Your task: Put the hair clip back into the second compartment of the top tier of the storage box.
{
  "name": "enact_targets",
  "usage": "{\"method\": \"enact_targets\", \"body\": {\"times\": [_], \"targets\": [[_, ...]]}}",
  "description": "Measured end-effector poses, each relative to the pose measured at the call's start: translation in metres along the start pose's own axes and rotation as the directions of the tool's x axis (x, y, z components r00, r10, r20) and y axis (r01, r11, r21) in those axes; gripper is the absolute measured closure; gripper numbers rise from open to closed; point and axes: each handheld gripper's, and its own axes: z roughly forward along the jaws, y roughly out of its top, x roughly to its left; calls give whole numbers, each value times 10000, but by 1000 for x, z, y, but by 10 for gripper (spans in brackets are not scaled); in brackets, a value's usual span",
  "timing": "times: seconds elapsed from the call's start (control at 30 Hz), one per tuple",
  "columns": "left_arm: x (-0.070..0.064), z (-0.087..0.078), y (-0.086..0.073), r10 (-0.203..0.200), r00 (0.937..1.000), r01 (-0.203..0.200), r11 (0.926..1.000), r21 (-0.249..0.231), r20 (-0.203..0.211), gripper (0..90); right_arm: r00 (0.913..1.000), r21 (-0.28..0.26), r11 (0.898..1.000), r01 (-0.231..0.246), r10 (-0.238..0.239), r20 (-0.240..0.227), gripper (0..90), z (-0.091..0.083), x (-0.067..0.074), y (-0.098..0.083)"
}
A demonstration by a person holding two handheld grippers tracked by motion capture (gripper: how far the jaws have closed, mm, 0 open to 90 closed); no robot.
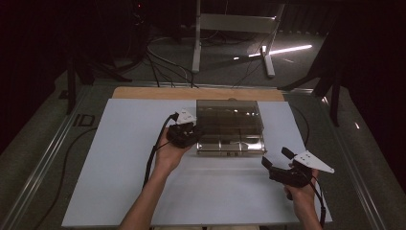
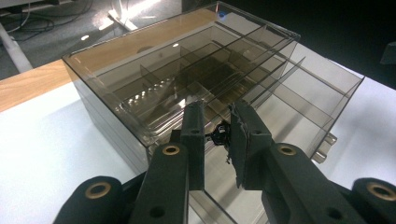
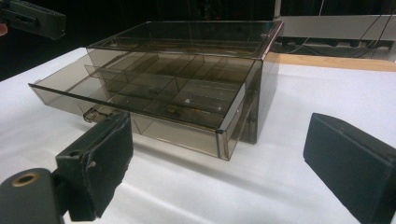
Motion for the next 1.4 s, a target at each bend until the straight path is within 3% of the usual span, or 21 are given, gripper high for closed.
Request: {"method": "enact_targets", "body": {"times": [1.4], "targets": [[-21, 23, 10, 257, 9986, -262, 9996, 96, 465, 776, 10000, 19, 10000, -46, 46, -24, 85, 1, 0, 0]]}}
